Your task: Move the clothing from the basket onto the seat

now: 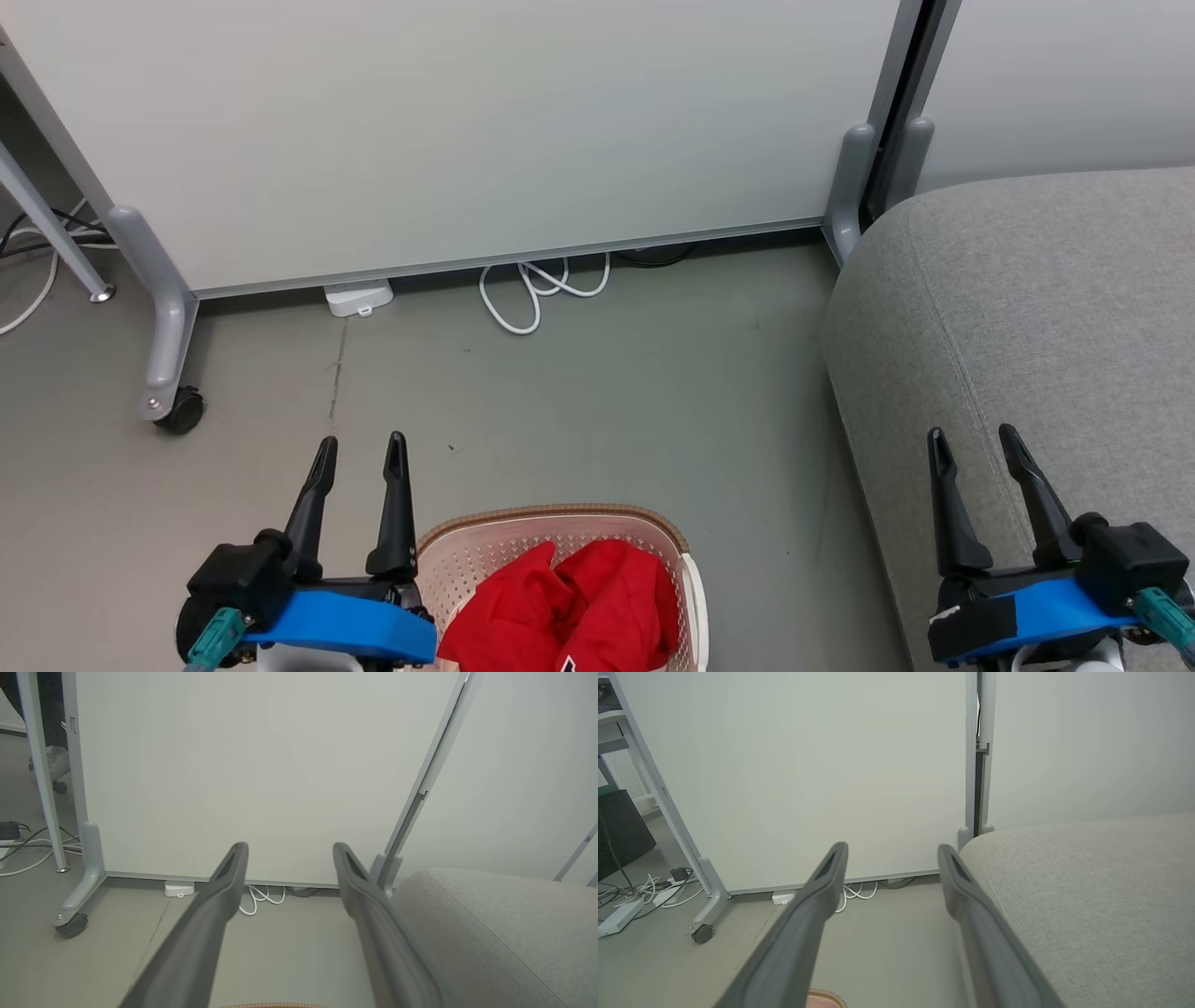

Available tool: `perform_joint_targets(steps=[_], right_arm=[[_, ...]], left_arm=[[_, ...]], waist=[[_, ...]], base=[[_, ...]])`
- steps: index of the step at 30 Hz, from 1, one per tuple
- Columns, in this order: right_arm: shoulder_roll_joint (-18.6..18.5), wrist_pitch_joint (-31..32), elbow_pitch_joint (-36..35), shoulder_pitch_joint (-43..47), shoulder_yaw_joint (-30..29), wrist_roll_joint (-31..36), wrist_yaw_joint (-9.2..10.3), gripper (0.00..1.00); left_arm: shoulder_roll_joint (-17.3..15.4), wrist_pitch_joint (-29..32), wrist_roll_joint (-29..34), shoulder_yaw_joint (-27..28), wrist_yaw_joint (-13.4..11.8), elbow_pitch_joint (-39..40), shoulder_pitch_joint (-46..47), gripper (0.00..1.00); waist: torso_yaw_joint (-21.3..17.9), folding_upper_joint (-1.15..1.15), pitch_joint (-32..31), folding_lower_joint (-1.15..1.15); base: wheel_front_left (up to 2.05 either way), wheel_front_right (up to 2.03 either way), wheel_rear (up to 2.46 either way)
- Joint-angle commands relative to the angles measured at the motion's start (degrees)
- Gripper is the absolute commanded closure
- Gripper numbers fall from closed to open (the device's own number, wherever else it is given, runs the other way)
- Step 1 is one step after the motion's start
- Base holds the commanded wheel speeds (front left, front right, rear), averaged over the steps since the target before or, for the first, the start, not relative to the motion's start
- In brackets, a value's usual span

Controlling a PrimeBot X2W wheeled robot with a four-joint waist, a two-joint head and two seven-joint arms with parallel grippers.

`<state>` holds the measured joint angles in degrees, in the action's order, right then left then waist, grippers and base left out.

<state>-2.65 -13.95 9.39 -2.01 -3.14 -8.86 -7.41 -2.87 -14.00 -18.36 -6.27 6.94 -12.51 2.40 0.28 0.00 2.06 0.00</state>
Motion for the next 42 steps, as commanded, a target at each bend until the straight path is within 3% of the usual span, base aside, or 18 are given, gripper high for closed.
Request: perform_joint_targets(steps=[1, 10, 27, 42], right_arm=[[-0.36, -0.50, -0.42, 0.47, 0.04, 1.03, -0.13, 0.00], [-0.39, -1.37, -0.52, 0.49, 0.12, 4.50, -0.14, 0.00], [-0.38, -1.34, -0.60, 0.26, 0.53, 3.71, -0.14, 0.00], [-0.33, -1.30, -2.21, -3.47, 3.90, 3.74, -0.14, 0.00]], left_arm=[[-0.02, -0.41, 0.95, -0.13, 0.22, 0.12, -0.21, 0.00], [-0.03, -1.31, 3.82, -1.08, -0.13, -0.12, -0.04, 0.00], [-0.02, -1.27, 3.54, -0.95, -0.33, -0.28, -0.03, 0.00], [-0.04, -1.22, 4.67, -2.05, -0.27, -5.48, 3.93, 0.00]], waist=[[0.00, 0.00, 0.03, 0.00], [0.13, 0.00, 0.24, 0.00], [-0.08, 0.00, 0.71, 0.00], [-5.93, 0.00, 9.47, 0.00]], base=[[0.00, 0.00, 0.00], [0.00, 0.00, 0.00], [0.00, 0.00, 0.00], [0.00, 0.00, 0.00]])
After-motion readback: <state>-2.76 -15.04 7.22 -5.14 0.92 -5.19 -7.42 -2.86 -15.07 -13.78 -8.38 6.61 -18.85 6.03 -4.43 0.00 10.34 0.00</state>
